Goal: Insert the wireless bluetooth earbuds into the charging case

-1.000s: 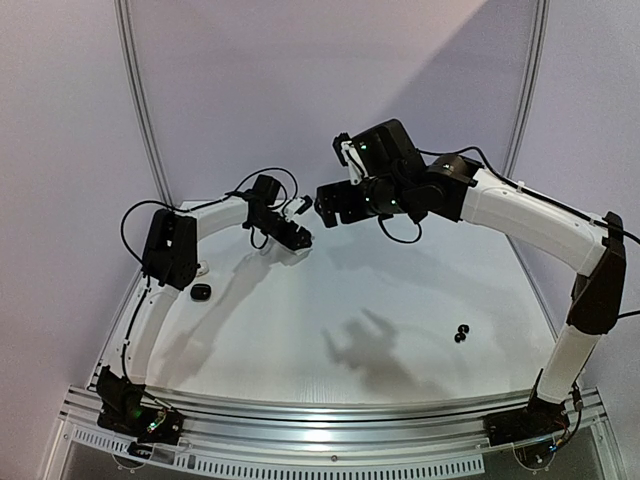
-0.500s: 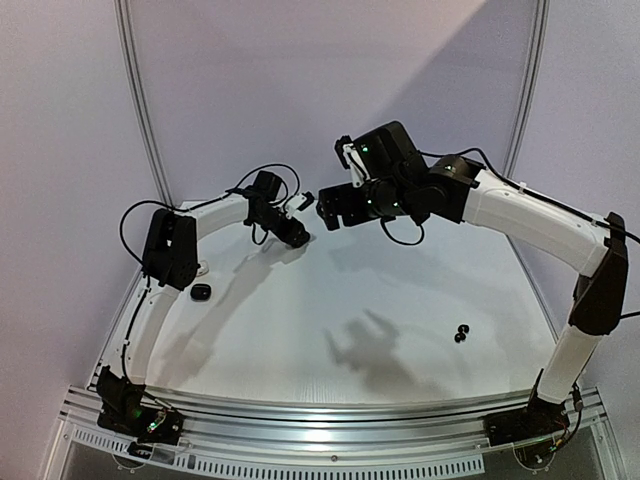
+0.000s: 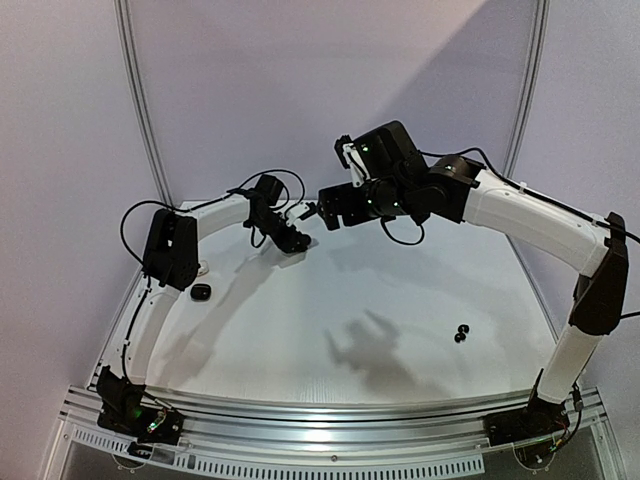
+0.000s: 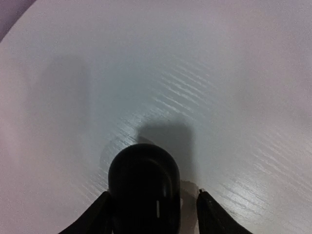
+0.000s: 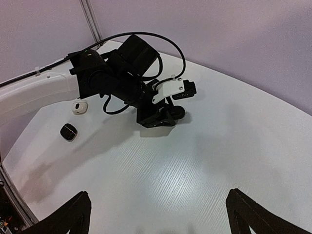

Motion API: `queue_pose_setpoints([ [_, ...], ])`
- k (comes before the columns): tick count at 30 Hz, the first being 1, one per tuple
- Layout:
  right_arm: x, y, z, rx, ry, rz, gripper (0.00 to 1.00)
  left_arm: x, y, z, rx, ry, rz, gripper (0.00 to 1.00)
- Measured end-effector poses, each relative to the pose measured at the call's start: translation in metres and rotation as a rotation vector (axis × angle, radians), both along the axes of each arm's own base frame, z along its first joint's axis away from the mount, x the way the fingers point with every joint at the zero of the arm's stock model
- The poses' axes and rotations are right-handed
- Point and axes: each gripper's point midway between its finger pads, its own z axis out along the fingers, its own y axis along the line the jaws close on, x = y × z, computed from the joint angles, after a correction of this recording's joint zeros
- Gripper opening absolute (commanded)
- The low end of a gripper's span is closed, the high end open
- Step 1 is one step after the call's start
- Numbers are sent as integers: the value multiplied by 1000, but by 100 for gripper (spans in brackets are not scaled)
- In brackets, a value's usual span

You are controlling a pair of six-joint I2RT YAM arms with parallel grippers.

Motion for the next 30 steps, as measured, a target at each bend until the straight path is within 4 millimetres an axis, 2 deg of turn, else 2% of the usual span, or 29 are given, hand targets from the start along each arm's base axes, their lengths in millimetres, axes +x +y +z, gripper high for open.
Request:
queue_pose_setpoints([
  [7, 0, 0, 0, -2, -3, 0, 98, -7, 1, -3, 33, 6, -39, 28],
  [11, 0, 0, 0, -4, -4, -1, 99, -8, 1, -3, 34, 8, -43, 17],
  [14, 0, -1, 0, -4, -4, -1, 99, -8, 0, -2, 33, 5, -46, 12],
  [18, 1, -2, 0, -6, -6, -8, 99, -8, 0, 1, 39, -10, -58, 12],
  [21, 3, -5, 1, 3, -6, -18, 99, -12, 3, 14, 47, -33, -73, 12],
  [23, 7, -13, 4, 20, -6, -38, 99, -14, 4, 38, 44, -70, -91, 12],
  [24, 9, -19, 6, 36, -7, -50, 99, -14, 4, 56, 40, -104, -105, 12],
  [30, 28, -58, 24, 147, -34, -120, 99, -23, 7, 204, 27, -386, -221, 11],
])
